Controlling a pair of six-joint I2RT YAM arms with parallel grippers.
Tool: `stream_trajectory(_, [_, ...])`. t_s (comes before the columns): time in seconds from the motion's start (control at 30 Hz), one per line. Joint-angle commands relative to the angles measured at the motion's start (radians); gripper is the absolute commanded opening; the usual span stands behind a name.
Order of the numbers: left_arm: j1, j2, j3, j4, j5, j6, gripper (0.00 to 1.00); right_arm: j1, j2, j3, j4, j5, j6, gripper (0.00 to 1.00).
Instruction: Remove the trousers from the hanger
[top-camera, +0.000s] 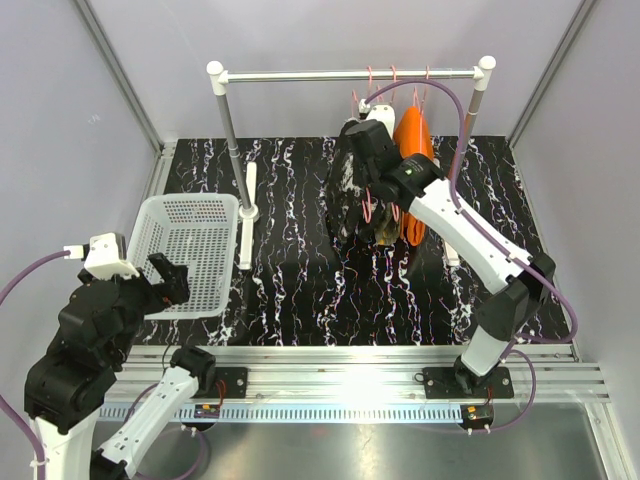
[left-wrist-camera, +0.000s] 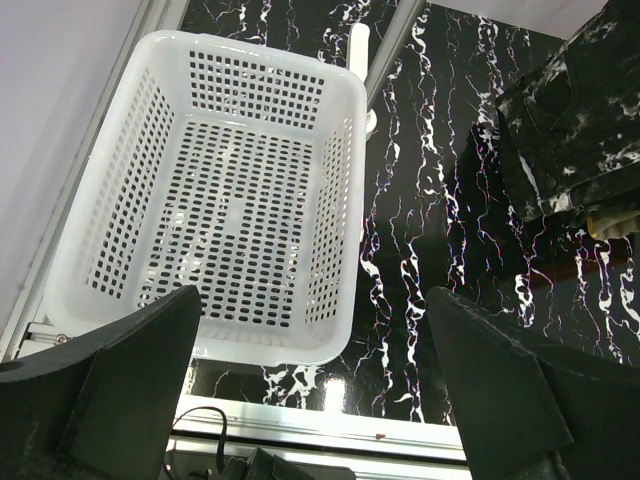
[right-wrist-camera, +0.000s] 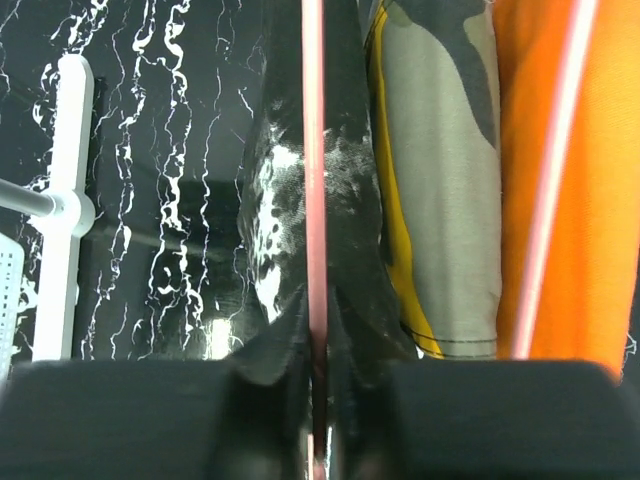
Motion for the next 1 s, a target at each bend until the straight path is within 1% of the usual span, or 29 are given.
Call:
stream_trajectory(0.0, [-0.002, -0.007, 0.011, 0.018, 0.016, 0.022, 0.99, 0.001, -0.006, -0.009, 0.104, 0.045, 0.015, 0.15])
stream_trajectory(0.03, [-0.002, -0.007, 0.008, 0.021, 0.016, 0.022, 0.99, 0.002, -0.007, -0.005, 0.1, 0.046, 0.012, 0.07])
stream_trajectory(0.1, [-0.002, -0.008, -0.002, 0.024, 0.019, 0.024, 0.99, 0.002, -0.006, 0.021, 0.092, 0.051, 0.005, 0.01])
stream_trajectory(0.37, [-0.002, -0.007, -0.022, 0.048, 0.051, 0.016, 0.99, 0.004, -0.055, 0.083, 0.113, 0.062, -0.041, 0.0])
stream_trajectory(0.6, [-0.002, 0.007, -0.02, 0.079, 0.085, 0.004, 0.99, 0.004, -0.124, 0.1, 0.211, 0.065, -0.106, 0.0])
stream_trajectory(0.93, [-0.002, 0.056, -0.015, 0.15, 0.117, 0.001, 0.99, 0.005, -0.141, 0.205, 0.239, -0.027, -0.178, 0.0])
stream_trajectory(0.97, [-0.002, 0.061, -0.018, 0.163, 0.142, 0.007, 0.99, 0.005, -0.144, 0.209, 0.241, -0.033, -0.182, 0.0])
